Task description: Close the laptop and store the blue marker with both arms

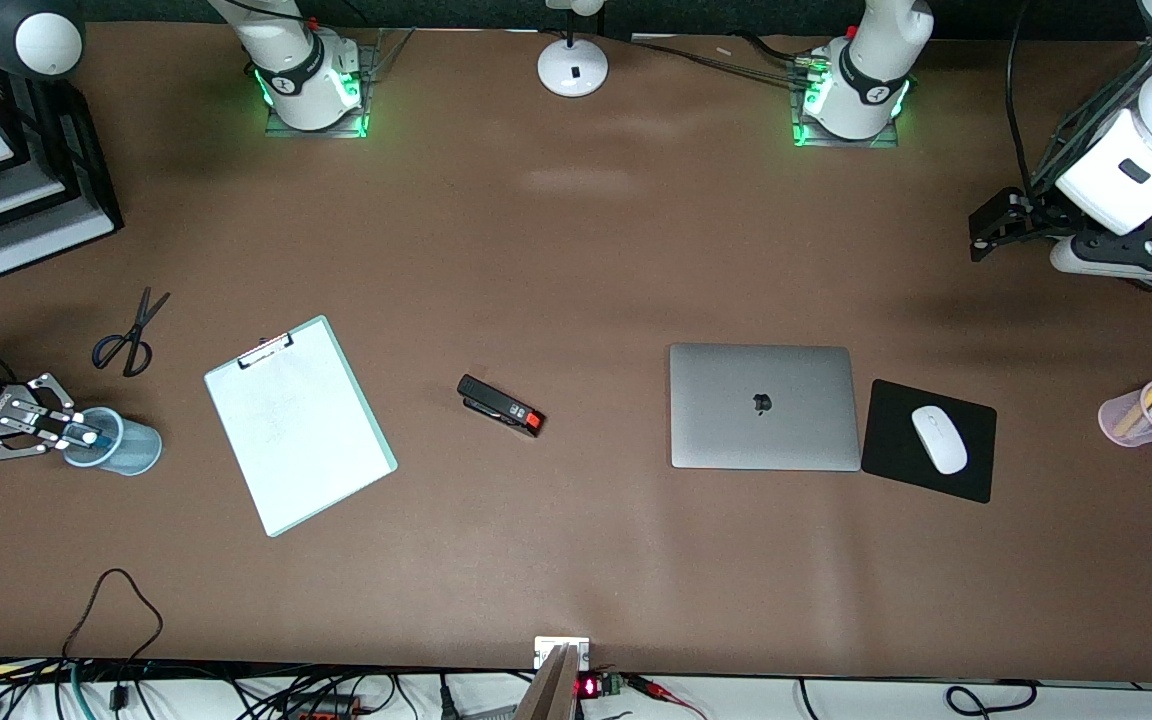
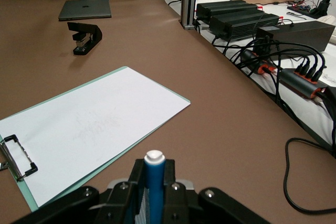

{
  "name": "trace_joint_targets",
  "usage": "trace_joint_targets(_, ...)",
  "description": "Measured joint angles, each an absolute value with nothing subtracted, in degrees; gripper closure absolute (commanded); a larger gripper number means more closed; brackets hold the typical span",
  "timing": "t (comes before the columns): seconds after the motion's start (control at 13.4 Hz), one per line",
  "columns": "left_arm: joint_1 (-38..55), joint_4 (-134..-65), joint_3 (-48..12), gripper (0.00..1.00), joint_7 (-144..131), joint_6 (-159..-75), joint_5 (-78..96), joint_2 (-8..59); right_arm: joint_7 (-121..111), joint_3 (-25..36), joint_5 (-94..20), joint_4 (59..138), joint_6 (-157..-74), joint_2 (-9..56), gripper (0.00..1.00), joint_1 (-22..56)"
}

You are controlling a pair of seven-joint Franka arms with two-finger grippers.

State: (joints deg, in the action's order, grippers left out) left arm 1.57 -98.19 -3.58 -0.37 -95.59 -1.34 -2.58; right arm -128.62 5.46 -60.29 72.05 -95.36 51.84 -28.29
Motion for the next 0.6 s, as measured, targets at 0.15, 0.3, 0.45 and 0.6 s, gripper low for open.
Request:
trace_joint_targets(0.15, 1.57, -98.19, -3.58, 0.0, -0.37, -95.5, -1.34, -2.58, -128.62, 5.47, -60.29, 71.89, -95.58, 52.23, 0.93, -28.6)
trace_joint_targets(0.3, 1.57, -98.19, -3.58, 0.0, -0.37, -95.43, -1.34, -2.56, -128.62, 5.46, -60.29, 71.79, -95.69, 52.69, 0.91, -28.69)
trace_joint_targets(0.45, 1.57, -98.19, -3.58, 0.0, -0.37, -95.36, -1.34, -2.55, -128.62, 5.46, -60.29, 71.68, -95.69, 53.11, 0.91, -28.7)
trace_joint_targets(0.6, 1.57, -98.19, -3.5, 0.0, -0.37, -95.34, -1.34, -2.55, -128.62, 5.46, -60.0, 71.68, -95.53, 53.22, 0.67, -28.7)
